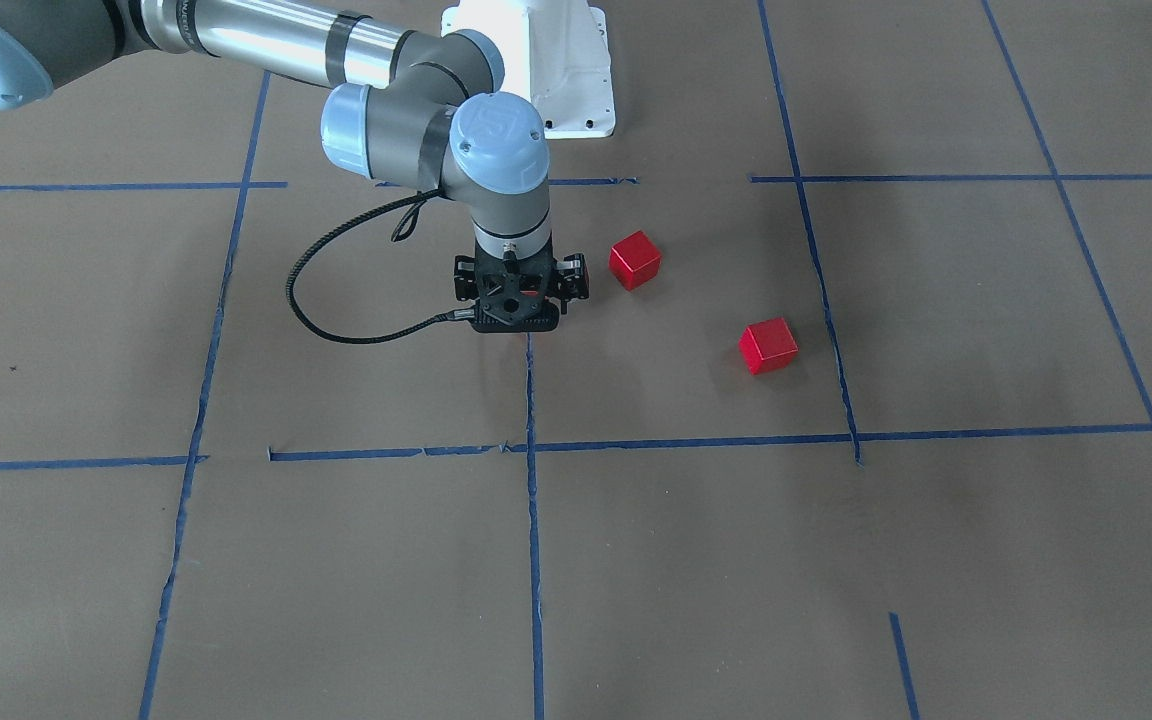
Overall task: Form red blocks into L shape at center
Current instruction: 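Raise the right gripper and withdraw it away from the cube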
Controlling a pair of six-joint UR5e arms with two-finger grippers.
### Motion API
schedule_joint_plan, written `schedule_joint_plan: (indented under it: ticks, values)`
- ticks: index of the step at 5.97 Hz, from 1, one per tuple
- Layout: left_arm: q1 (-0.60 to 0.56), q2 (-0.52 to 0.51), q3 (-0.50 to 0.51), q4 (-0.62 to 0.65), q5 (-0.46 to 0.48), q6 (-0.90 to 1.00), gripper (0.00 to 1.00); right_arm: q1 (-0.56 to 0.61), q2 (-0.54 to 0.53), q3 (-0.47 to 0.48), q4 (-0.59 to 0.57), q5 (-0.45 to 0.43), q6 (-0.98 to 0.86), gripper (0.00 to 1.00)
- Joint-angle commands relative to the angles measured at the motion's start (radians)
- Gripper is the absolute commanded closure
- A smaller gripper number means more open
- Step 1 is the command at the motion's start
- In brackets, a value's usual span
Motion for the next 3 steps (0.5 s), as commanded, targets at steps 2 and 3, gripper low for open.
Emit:
schedule_joint_plan:
  ticks: [2, 3]
  values:
    - [0.022, -0.037, -0.014, -0.031, 0.000, -0.008, 0.00, 0.312, -0.060, 0.012, -0.103, 0.204, -0.343, 0.01]
    - [0.022, -0.071, -0.014, -0.088, 0.008, -0.008, 0.00, 0.420, -0.147, 0.015, -0.103, 0.242, -0.529, 0.01]
